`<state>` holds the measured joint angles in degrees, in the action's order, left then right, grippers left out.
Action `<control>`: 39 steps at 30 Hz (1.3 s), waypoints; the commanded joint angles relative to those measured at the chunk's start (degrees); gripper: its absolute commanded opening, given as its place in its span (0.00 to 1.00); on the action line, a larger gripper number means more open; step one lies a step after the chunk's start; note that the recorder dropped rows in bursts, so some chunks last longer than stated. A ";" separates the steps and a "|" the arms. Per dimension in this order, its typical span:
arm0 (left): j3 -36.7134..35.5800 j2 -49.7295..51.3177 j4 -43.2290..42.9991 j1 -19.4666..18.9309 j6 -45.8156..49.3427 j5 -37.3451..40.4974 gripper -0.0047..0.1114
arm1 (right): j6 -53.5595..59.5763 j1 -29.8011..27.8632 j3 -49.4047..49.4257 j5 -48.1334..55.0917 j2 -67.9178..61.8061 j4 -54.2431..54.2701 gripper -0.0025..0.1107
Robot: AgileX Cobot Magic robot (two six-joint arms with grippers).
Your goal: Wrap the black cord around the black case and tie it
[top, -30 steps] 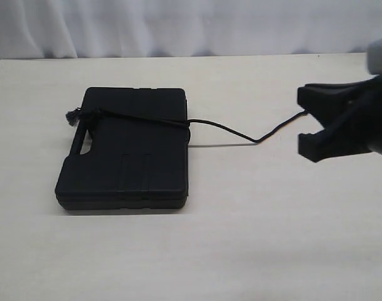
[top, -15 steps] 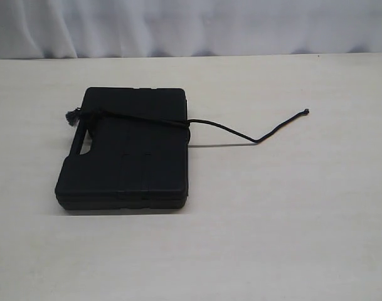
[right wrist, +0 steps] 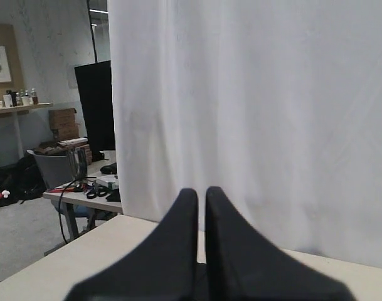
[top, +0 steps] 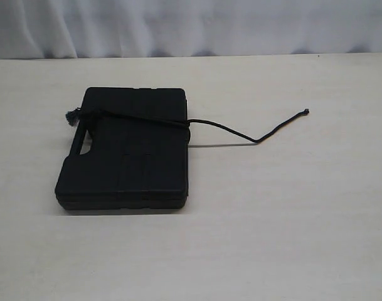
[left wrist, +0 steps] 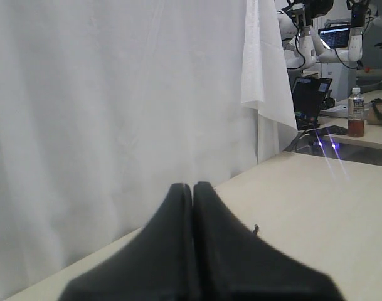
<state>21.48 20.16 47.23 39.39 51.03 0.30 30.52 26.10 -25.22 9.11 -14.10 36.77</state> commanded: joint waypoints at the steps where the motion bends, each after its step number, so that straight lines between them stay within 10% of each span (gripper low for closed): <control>1: -0.20 -0.30 0.02 -0.12 -0.34 0.11 0.04 | -0.22 -0.02 0.29 0.36 0.27 0.05 0.06; 12: -0.20 -0.30 -1.88 -0.34 -0.34 0.35 0.04 | -0.22 -0.02 0.29 0.36 0.27 0.05 0.06; 16: -0.47 -0.30 -22.03 -1.13 -18.56 3.65 0.04 | -0.22 -0.02 0.29 0.36 0.27 0.05 0.06; 28: -8.30 -11.77 -57.99 -28.18 -71.58 1.07 0.04 | -0.22 -0.02 0.29 0.36 0.27 0.05 0.06; 34: -15.86 -17.73 -48.82 -38.02 -72.07 0.48 0.04 | -0.22 -0.02 0.29 0.36 0.27 0.05 0.06; 39: -19.79 -17.73 -49.66 -38.13 -72.07 0.13 0.04 | -0.22 -0.02 0.29 0.36 0.27 0.05 0.06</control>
<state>2.91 2.83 -2.45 1.41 -20.71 1.44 30.52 26.10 -25.22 9.22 -14.10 36.77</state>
